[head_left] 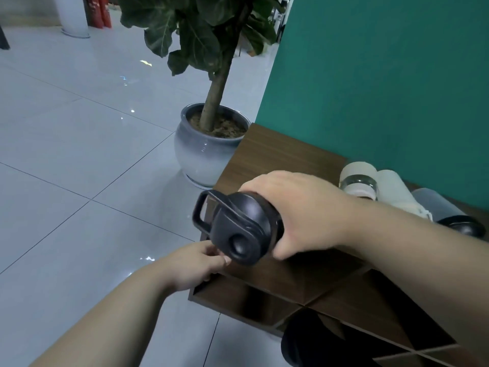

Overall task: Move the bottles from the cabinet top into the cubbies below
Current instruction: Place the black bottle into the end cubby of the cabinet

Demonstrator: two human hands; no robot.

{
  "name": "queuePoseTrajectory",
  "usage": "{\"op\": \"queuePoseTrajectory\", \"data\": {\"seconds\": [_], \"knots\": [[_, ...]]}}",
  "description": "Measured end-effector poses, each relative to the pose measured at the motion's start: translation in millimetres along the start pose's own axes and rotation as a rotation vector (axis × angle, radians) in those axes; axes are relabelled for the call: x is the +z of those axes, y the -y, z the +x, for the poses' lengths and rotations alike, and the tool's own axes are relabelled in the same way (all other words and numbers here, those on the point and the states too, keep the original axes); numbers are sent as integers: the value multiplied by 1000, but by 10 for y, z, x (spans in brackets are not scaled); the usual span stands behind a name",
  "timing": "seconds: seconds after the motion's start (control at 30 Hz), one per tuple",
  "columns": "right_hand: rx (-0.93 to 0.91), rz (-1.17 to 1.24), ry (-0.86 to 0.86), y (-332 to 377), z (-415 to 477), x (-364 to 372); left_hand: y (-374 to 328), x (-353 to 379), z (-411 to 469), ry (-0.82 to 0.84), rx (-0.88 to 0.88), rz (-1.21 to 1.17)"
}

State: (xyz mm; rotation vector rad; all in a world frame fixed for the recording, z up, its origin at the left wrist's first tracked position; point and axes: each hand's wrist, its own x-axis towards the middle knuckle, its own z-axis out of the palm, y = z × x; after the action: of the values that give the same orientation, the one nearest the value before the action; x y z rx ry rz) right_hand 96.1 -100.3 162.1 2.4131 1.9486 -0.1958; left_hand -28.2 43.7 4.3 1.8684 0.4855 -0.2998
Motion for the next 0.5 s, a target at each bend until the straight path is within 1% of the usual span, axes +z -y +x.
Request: {"op": "queuePoseTrajectory", "data": {"seconds": [0.07,0.17,0.27,0.33,0.43,0.5], "knots": [[38,195,-81,188,-193,111,-115,-1,-152,19,-6,45],[139,514,-212,245,-466,510,-164,48,-176,28,-7,43],[335,779,-255,144,-639,1081,65,139,105,25,-38,110],[466,864,-247,60,-699,1465,245,248,294,75,-48,138],[643,907,-247,-51,-647,1957,390,452,507,123,-38,212],[740,907,-280,-120,-517,2215,464,539,624,124,-31,251]]}}
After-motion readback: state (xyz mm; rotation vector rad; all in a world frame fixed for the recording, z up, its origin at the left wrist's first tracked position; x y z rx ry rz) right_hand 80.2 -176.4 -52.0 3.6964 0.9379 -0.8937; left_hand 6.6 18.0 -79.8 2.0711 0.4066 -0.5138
